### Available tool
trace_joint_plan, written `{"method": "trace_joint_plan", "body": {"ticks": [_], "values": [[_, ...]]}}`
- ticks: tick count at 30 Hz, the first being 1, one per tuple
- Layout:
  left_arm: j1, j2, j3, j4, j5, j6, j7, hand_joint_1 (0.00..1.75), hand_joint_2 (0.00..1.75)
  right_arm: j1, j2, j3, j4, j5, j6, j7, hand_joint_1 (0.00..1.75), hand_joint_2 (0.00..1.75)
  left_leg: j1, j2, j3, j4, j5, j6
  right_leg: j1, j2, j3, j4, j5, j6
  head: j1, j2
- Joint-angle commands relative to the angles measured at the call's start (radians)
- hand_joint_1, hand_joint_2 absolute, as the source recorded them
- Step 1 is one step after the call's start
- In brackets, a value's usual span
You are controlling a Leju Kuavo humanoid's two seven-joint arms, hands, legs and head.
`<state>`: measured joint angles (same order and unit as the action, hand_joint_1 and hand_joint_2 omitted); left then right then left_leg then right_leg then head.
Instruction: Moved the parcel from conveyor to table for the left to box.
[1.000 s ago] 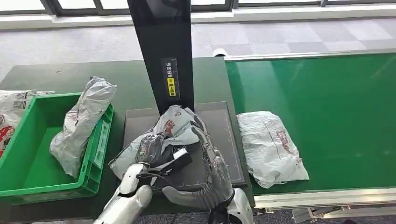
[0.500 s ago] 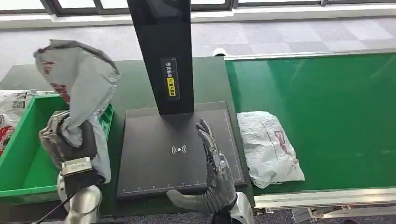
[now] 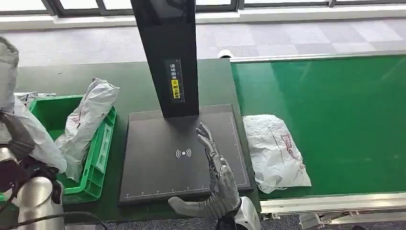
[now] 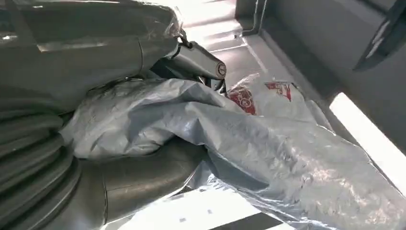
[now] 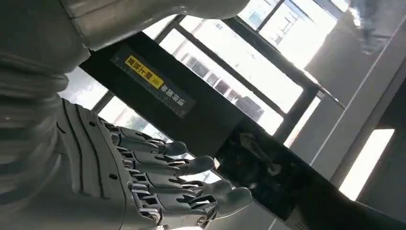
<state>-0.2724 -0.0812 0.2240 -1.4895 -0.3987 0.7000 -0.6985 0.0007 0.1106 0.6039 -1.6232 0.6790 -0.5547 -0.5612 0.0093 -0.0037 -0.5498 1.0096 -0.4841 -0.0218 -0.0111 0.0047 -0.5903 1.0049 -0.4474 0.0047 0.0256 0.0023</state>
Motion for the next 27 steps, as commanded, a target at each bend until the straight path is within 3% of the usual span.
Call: {"method": "trace_joint_plan", "body": {"ticks": [1,4,17,18,19,22,23,27], "values": [[-0.268,0.092,0.129,0.659,-0.202,-0.005,0.067,1.75,1.75,-0.022,-0.018,0.027,0.045,0.003,0.028,-0.005,0.0,1.75,0.0,-0.001,0.002,-0.003,0.002,0.0,0.0,-0.002,0.002,-0.002,0.001,-0.001,0.0,0.0],[-0.338,0.141,0.099,0.863,-0.206,-0.002,0.098,1.75,1.75,-0.035,-0.019,0.029,0.058,-0.007,0.043,-0.013,0.0,1.75,-0.001,-0.002,0.002,-0.002,0.002,0.0,0.0,-0.003,0.002,-0.001,0.0,-0.001,0.0,0.0],[-0.352,0.152,0.093,0.984,-0.277,-0.002,0.189,1.75,1.75,-0.059,-0.025,0.03,0.085,-0.014,0.049,-0.018,0.0,1.75,0.0,0.0,0.0,-0.001,0.001,0.0,0.001,0.0,0.0,0.0,0.001,-0.001,0.0,0.0],[-0.354,0.15,0.095,0.987,-0.273,-0.007,0.191,1.29,1.75,-0.062,-0.024,0.03,0.088,-0.015,0.048,-0.018,0.0,1.75,0.0,0.001,0.0,-0.001,0.001,0.0,0.0,0.001,0.0,0.0,0.001,-0.001,0.0,0.0],[-0.35,0.148,0.1,0.986,-0.269,-0.002,0.194,0.0,1.75,-0.072,-0.024,0.031,0.098,-0.02,0.049,-0.019,0.0,1.75,0.0,0.001,0.0,-0.002,0.002,0.0,0.001,0.001,0.0,-0.001,0.002,-0.002,0.0,0.0],[-0.305,0.123,0.153,0.9,-0.224,-0.002,0.133,0.0,1.75,-0.089,-0.019,0.016,0.125,-0.035,0.04,-0.018,0.0,1.75,0.0,0.002,0.001,-0.001,0.001,-0.001,0.001,0.002,0.0,0.0,0.001,-0.001,0.0,0.0],[-0.29,0.117,0.157,0.874,-0.206,-0.002,0.118,0.0,0.0,-0.091,-0.02,0.009,0.131,-0.037,0.039,-0.02,0.0,1.75,0.0,0.003,0.002,-0.003,0.002,0.0,0.0,0.003,0.0,-0.002,0.002,-0.002,0.0,0.0],[-0.15,0.062,0.151,0.624,-0.025,-0.022,0.022,0.0,0.0,-0.083,-0.008,-0.049,0.155,-0.044,0.039,-0.012,0.0,1.75,-0.001,0.003,0.003,-0.003,0.001,0.0,0.0,0.002,0.002,-0.001,0.001,-0.001,0.0,0.0]]}}
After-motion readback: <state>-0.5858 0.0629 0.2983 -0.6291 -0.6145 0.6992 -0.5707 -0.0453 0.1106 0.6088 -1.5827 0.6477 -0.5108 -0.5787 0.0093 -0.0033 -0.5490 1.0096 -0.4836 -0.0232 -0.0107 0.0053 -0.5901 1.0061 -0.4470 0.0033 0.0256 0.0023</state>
